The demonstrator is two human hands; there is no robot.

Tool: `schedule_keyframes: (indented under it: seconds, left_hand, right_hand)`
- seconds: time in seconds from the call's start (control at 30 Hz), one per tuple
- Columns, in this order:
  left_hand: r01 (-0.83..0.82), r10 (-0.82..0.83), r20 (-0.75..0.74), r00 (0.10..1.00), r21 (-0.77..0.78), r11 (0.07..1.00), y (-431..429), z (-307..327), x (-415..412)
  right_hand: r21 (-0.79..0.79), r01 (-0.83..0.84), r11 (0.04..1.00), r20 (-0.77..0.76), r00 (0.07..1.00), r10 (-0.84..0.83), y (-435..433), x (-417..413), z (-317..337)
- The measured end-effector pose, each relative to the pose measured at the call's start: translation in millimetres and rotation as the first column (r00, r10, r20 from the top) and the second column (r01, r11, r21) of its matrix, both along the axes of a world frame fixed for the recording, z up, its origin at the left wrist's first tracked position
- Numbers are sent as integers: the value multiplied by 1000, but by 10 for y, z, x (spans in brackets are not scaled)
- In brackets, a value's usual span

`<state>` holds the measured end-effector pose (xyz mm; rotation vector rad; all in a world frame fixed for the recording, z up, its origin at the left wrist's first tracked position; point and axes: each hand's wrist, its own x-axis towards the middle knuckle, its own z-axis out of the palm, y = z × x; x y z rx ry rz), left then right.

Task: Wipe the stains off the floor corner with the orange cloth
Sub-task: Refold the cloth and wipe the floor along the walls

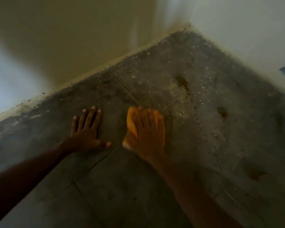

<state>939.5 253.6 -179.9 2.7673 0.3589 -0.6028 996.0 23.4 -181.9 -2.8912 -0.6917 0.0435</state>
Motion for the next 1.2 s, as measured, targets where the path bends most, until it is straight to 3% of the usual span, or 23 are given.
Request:
schedule_keyframes:
  seconds: [0.1, 0.27, 0.4, 0.47, 0.57, 0.7, 0.8, 0.93, 1.0, 1.1, 1.2]
  left_hand:
    - [-6, 6, -69, 998, -3, 1000, 11, 57, 31]
    - [-41, 42, -85, 995, 13, 999, 2, 1, 74]
    - [-71, 73, -94, 993, 22, 997, -58, 68, 46]
    - [-93, 95, -113, 989, 21, 995, -95, 134, 65]
    - [-107, 112, -98, 989, 52, 993, -143, 110, 98]
    - [-107, 114, -79, 990, 81, 991, -135, 61, 141]
    - [-142, 151, -95, 984, 95, 985, -177, 187, 211]
    - [-223, 222, 14, 975, 42, 974, -839, 416, 388]
    - [-107, 111, 65, 992, -67, 992, -1345, 393, 448]
    - [22, -11, 81, 997, -138, 990, -1926, 303, 521]
    - [-25, 36, 76, 996, -137, 990, -2231, 190, 582]
  right_hand:
    - [42, -43, 998, -28, 999, 44, -626, -256, -11]
    - [-40, 240, 970, -31, 970, -241, -271, 1027, 50]
    - [14, 0, 1000, -54, 999, 0, -626, -126, 21]
    - [58, -33, 998, -81, 996, 37, -969, -291, 0]
    - [-30, 72, 997, -30, 997, -73, -910, 375, -15]
    - [-33, 200, 979, -28, 979, -201, -583, 1183, -14]
    - [-53, 62, 997, 30, 998, -61, -724, 966, -70]
    - [-57, -183, 981, 14, 983, 184, -1641, -37, -167]
    - [-26, -148, 989, 32, 988, 149, -2059, -362, -160]
    - [-77, -46, 996, 79, 995, 52, -2115, 5, -118]
    - [5, 272, 962, 52, 961, -272, -1786, 866, -86]
